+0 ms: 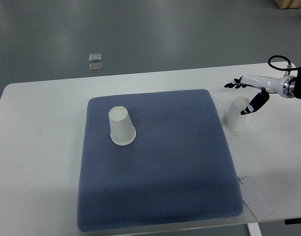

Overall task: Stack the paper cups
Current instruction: 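Lower the right hand onto the white paper cup at the pad's edge, then close the right hand's fingers around the white paper cup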

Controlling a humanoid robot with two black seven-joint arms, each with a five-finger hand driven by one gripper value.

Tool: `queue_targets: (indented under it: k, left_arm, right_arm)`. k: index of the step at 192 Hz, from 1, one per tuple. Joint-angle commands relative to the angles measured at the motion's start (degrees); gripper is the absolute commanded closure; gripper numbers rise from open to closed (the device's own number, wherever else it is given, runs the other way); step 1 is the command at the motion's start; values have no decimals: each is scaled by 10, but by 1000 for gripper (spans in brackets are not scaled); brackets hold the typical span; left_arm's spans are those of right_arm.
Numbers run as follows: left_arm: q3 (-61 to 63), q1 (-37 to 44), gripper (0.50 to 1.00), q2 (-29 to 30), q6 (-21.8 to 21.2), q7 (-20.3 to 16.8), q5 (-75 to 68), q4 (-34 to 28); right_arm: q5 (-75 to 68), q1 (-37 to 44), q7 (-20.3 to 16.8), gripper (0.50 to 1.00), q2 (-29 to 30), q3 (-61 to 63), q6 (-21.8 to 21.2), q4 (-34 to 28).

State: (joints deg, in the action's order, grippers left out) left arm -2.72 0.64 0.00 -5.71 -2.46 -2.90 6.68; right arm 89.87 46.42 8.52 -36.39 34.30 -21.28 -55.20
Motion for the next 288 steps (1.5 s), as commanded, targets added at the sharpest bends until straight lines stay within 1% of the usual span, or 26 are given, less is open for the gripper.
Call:
queue_targets:
  k: [1, 62, 121, 144, 170, 185, 197, 210, 219, 230, 241, 261, 276, 288]
  left_arm:
    - [0, 0, 500, 0, -1, 0, 0, 0]
    - [0, 0, 500, 0, 0, 0, 0, 0]
    - [0, 0, 500, 0, 0, 0, 0, 0]
    - [0, 0, 500, 0, 0, 0, 0, 0]
    - [0, 1, 500, 0, 0, 0, 0, 0]
    - [0, 0, 500, 0, 0, 0, 0, 0]
    - [0, 0, 500, 0, 0, 0, 0, 0]
    - [0, 0, 500, 0, 0, 0, 0, 0]
    - [0, 0, 500, 0, 0, 0, 0, 0]
    - [0, 0, 500, 0, 0, 1, 0, 0]
    - [0, 0, 500, 0, 0, 0, 0, 0]
    - [0, 0, 500, 0, 0, 0, 0, 0]
    - [0, 1, 500, 0, 0, 0, 0, 0]
    - [0, 0, 500, 0, 0, 0, 0, 0]
  right_arm:
    - [8, -2, 0, 597, 0, -2, 8, 2]
    - [14, -3, 1, 605, 9, -24, 40, 15]
    - [16, -3, 5, 628, 13, -41, 41, 27]
    - [17, -3, 6, 646, 14, -42, 41, 29]
    - [17, -3, 6, 695, 21, -42, 41, 35]
    - [17, -3, 6, 707, 21, -42, 42, 37]
    - [17, -3, 6, 732, 21, -42, 42, 40]
    - [17, -2, 6, 746, 21, -42, 41, 40]
    - [17, -2, 6, 769, 21, -42, 41, 40]
    - [17, -1, 6, 779, 21, -42, 41, 40]
    - [18, 0, 6, 811, 21, -42, 41, 40]
    - [18, 2, 6, 850, 19, -42, 41, 40]
    - [18, 6, 8, 897, 16, -40, 42, 39]
    - [17, 16, 13, 918, 13, -40, 42, 36]
